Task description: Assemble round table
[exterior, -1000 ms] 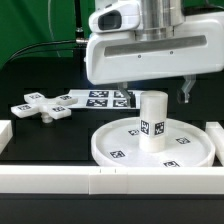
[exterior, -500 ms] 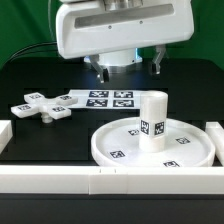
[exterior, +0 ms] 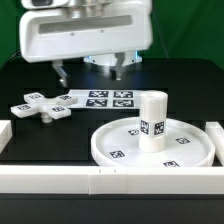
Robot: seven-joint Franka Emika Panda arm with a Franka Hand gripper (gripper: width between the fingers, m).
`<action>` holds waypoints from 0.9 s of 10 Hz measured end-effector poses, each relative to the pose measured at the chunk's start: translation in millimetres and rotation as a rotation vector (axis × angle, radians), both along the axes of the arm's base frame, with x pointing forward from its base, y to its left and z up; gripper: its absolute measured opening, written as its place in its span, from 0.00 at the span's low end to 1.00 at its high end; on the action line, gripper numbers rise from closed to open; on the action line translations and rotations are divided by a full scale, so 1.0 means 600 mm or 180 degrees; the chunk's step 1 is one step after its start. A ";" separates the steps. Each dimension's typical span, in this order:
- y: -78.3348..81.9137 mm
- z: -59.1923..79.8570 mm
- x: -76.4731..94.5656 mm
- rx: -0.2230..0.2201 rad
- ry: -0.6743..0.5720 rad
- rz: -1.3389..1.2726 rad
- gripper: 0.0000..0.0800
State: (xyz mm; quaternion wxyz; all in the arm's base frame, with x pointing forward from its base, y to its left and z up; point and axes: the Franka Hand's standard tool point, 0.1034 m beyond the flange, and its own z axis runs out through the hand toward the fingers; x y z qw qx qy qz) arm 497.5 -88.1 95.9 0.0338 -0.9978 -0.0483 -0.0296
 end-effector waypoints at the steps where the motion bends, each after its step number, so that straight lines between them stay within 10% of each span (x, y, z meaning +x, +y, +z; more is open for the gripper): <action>1: -0.029 -0.001 -0.008 -0.0010 0.0007 -0.0084 0.81; 9: -0.064 -0.023 -0.032 0.0003 0.0213 -0.0675 0.81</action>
Offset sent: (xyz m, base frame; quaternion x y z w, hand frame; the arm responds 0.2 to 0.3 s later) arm 0.0000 0.0000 0.0000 0.0000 0.0000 0.0000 1.0000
